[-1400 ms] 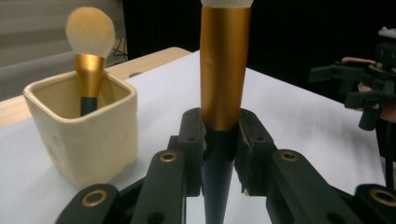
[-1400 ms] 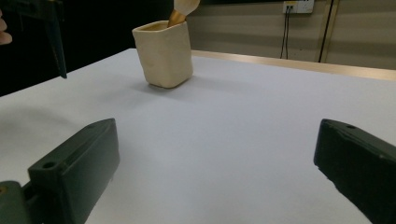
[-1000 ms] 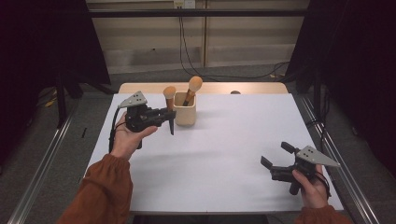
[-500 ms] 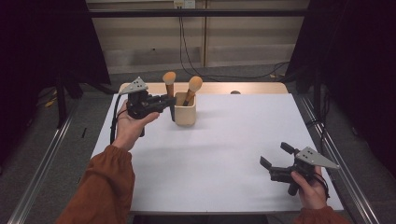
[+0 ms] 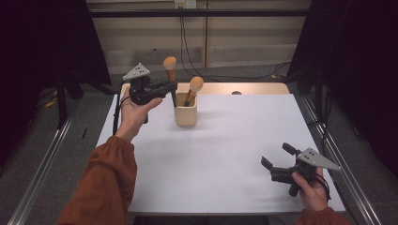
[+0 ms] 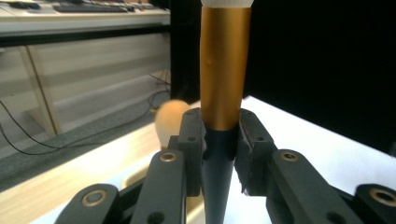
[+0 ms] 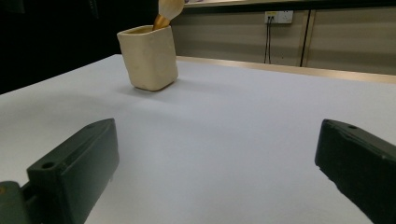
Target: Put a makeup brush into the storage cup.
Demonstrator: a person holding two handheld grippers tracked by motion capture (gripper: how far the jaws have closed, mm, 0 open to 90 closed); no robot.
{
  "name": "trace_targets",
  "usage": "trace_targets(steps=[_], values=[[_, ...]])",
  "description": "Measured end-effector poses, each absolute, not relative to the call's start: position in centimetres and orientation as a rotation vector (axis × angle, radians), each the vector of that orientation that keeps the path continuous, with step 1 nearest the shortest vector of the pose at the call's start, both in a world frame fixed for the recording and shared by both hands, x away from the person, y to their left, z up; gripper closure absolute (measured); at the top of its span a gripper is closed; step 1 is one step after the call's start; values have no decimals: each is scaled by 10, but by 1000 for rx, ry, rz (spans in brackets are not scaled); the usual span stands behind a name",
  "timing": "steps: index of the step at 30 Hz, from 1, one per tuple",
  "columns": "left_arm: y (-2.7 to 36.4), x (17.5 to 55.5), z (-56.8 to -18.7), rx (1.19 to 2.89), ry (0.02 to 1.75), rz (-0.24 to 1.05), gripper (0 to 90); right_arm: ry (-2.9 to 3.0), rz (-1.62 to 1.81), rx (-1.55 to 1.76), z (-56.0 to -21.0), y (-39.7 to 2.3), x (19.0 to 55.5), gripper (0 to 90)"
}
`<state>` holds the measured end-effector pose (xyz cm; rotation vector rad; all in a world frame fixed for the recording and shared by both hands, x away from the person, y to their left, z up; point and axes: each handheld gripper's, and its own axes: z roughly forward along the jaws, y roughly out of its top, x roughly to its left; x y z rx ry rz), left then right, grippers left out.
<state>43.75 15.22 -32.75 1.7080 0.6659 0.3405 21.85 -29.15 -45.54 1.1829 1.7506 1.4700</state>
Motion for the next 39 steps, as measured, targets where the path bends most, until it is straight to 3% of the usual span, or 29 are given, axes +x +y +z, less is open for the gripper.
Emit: trace_targets(steps=[22, 39], values=[[135, 469, -340, 1699, 718, 400, 743, 1764, 1486, 1182, -455, -289, 217, 0], [128, 475, -362, 1768, 705, 373, 742, 1768, 1488, 1166, -456, -290, 217, 0]])
